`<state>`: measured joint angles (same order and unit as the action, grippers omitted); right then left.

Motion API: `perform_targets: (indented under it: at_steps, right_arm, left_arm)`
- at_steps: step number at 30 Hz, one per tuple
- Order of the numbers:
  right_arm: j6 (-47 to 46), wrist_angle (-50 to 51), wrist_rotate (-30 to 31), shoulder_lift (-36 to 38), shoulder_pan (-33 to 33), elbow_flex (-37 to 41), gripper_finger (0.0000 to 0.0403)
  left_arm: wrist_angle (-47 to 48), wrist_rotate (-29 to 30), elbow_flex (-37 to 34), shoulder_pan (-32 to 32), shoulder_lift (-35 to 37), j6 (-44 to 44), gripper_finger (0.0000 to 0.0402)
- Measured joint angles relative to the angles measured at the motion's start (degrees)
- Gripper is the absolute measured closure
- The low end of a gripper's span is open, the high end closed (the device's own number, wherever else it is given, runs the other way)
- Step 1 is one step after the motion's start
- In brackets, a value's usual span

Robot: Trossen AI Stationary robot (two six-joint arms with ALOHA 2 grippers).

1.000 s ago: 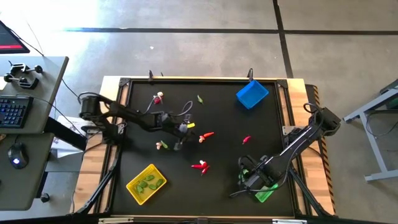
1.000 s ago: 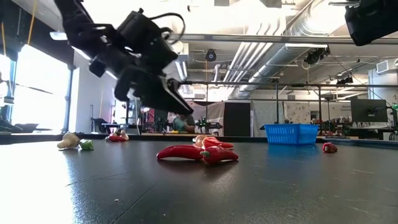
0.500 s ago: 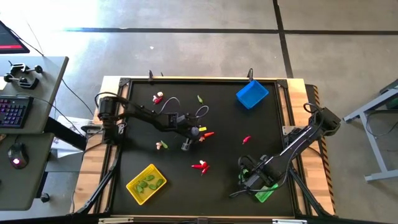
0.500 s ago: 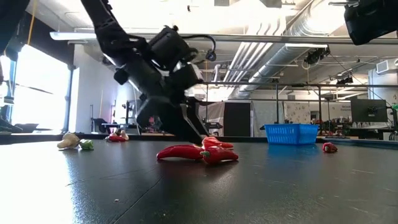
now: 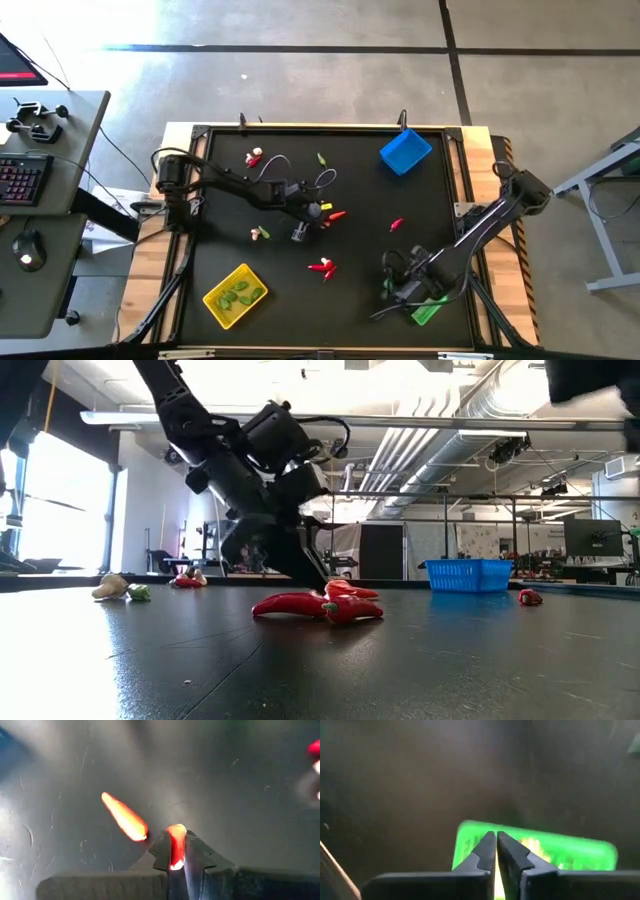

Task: Sort produce into baskets
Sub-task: Put the red mushroom into the green bin

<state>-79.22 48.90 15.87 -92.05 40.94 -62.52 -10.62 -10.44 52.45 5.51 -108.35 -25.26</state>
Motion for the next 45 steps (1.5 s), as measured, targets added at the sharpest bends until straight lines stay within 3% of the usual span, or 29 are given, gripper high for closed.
perform_targets:
  at_steps: [5,10,17,21,33,38,45]
  right_arm:
    - [11.24,-3.06,18.42,5.37,-0.51,3.10,0.0401]
    - [19.48,-14.17,24.03,13.41,-5.29,14.45,0.0402]
    - [38.79,-42.75,22.30,24.83,-16.27,33.74,0.0403]
    - [48.95,-55.25,17.81,29.83,-23.64,40.65,0.0403]
    - [63.25,-60.66,4.89,33.03,-41.63,42.75,0.0403]
    - [64.78,-60.95,4.73,32.92,-45.67,42.75,0.0403]
    - [66.51,-62.91,3.98,32.92,-49.76,42.75,0.0403]
  left_arm:
    - [-0.66,-9.84,1.26,0.90,3.22,4.39,0.0394]
    - [-0.81,-18.10,4.84,-0.48,3.64,10.06,0.0394]
    - [-2.99,-19.33,8.43,-6.16,3.64,10.91,0.0394]
    - [-4.57,-19.14,11.41,-8.02,3.13,11.72,0.0394]
    - [-9.76,-17.48,22.91,-11.74,-5.82,15.77,0.0394]
    - [-12.05,-16.78,27.56,-12.81,-11.28,19.05,0.0394]
    - [-16.73,-3.77,33.17,-14.59,-17.52,20.08,0.0394]
